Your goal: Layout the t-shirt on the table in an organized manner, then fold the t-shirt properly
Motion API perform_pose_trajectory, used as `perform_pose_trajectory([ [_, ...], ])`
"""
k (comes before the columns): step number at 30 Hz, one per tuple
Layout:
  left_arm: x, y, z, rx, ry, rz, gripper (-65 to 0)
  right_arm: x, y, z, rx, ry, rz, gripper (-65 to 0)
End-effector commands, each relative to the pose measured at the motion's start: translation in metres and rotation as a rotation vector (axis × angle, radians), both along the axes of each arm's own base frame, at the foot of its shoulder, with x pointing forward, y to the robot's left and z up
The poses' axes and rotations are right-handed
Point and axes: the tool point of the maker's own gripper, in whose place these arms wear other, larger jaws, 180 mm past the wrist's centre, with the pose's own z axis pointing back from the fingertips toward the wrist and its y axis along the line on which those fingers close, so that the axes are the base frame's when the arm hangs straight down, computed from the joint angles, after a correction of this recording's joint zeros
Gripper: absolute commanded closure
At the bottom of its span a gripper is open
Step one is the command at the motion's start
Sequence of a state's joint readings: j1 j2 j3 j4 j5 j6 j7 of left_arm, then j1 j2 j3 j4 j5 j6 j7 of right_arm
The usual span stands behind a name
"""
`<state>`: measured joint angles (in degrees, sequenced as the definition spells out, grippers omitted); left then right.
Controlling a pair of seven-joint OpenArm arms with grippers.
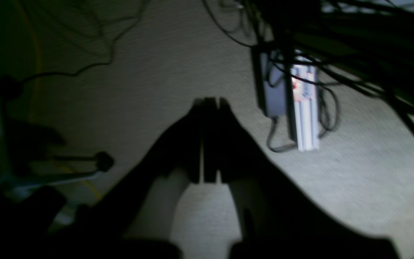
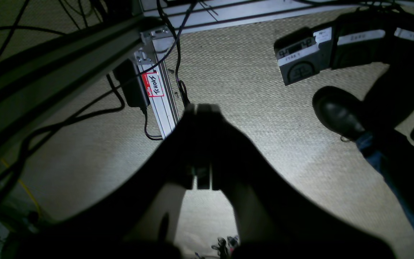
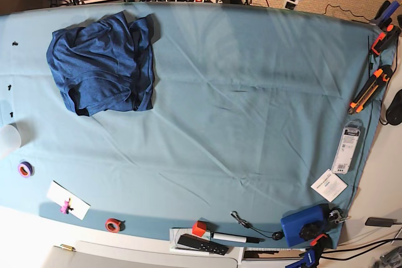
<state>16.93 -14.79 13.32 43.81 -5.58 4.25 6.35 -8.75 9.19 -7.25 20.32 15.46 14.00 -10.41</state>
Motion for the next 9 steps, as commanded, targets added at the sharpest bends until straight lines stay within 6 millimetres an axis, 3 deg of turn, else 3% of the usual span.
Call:
perform_pose_trajectory([
  [1,0.005,0.006,0.003,0.018,-0.022,0.004,0.0,0.009,-0.003,0.002,-0.002,-0.026,0.0,0.0],
  [9,0.015,0.043,0.011,0.211,-0.089,0.087,0.0,0.052,0.003,0.011,0.009,-0.139,0.021,0.0],
])
